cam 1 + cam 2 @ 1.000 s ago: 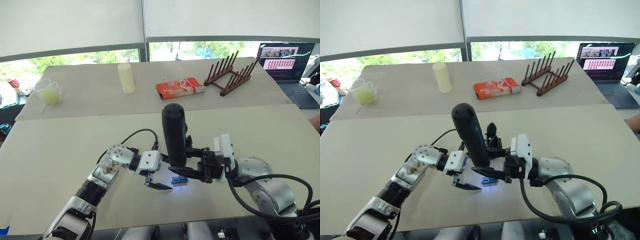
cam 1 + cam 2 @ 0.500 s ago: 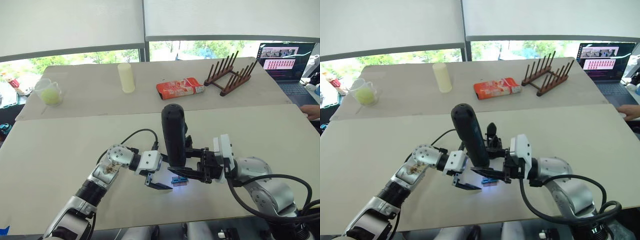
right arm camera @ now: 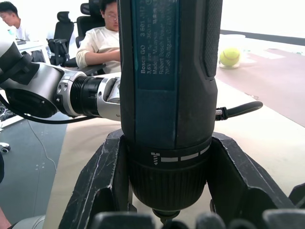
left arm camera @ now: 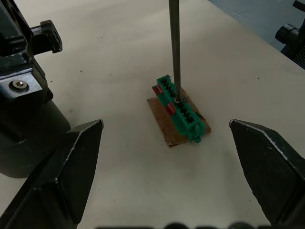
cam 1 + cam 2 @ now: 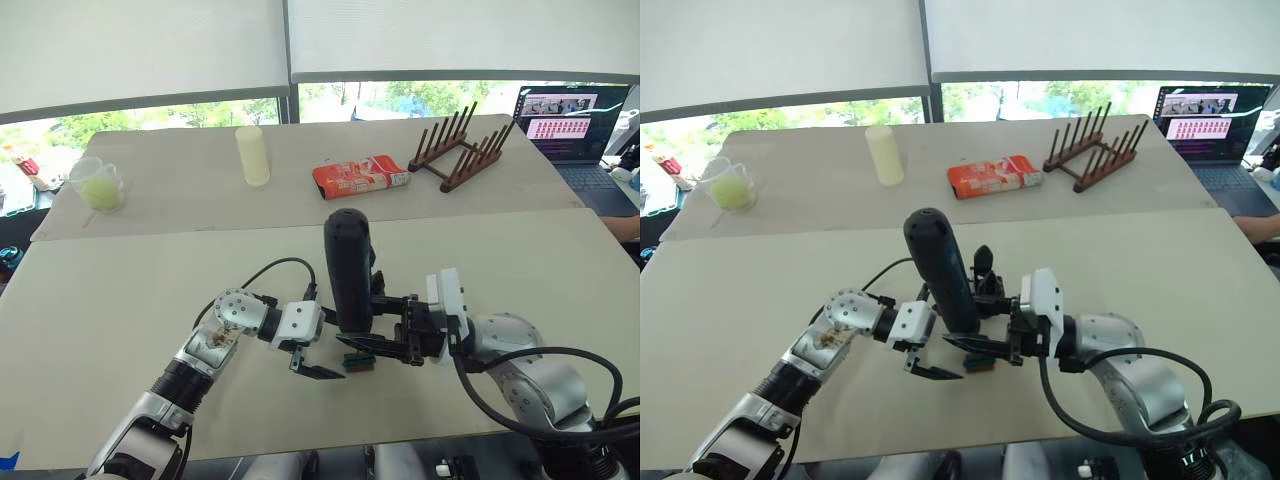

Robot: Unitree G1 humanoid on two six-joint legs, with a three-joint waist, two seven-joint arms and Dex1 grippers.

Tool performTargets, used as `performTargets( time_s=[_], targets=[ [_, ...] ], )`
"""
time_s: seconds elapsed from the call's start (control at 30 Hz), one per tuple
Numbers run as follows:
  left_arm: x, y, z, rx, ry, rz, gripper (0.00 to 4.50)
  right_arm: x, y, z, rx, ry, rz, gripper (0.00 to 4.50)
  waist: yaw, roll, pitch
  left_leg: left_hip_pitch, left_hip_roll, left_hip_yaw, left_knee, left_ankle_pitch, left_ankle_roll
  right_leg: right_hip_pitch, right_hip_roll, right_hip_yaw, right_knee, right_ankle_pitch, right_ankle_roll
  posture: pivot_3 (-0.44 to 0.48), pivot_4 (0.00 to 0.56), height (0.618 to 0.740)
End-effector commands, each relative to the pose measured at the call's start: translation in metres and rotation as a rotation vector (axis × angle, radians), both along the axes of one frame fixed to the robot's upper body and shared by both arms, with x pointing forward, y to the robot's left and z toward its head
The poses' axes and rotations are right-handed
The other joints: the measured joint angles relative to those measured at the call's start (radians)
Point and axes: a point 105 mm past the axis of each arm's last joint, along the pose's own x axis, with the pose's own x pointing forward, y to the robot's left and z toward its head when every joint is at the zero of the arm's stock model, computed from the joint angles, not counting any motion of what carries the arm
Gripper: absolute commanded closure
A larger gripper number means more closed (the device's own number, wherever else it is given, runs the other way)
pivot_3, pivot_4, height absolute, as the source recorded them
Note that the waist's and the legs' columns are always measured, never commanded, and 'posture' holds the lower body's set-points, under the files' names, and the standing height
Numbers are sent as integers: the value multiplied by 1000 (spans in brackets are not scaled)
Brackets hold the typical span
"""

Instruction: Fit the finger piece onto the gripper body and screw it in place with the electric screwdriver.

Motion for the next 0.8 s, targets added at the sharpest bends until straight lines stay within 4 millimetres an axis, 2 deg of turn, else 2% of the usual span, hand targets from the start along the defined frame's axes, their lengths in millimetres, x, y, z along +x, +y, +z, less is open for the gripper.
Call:
performTargets(
  time_s=[0.03, 0.23, 0.43, 0.63, 0.8],
  targets=[
    [2, 0, 6, -10, -34, -10, 0, 0, -3, 12, 20, -66, -3, 2600, 0, 0, 0, 0, 0, 0, 0, 0, 0, 0, 0, 0, 0, 0, 0, 0, 150, 740],
    [3, 0, 7, -14, -36, -5, 0, -4, -1, 18, 38, -69, 3, 2600, 0, 0, 0, 0, 0, 0, 0, 0, 0, 0, 0, 0, 0, 0, 0, 0, 150, 740],
    [6, 3, 12, -25, -36, 17, 0, -11, -1, 40, 63, -102, 19, 2600, -1, 0, 0, 0, 0, 0, 0, 0, 0, 0, 0, 0, 0, 0, 0, 0, 150, 740],
    [5, 19, 9, -4, -19, 39, 0, -14, -1, 60, 76, -121, 41, 2600, -2, 0, 0, 0, 0, 0, 0, 0, 0, 0, 0, 0, 0, 0, 0, 0, 150, 740],
    [12, 27, 17, -46, 16, 127, 0, -12, -2, 76, 88, -134, 42, 2600, 0, 0, 0, 0, 0, 0, 0, 0, 0, 0, 0, 0, -1, 0, 0, 0, 150, 740]
  ],
)
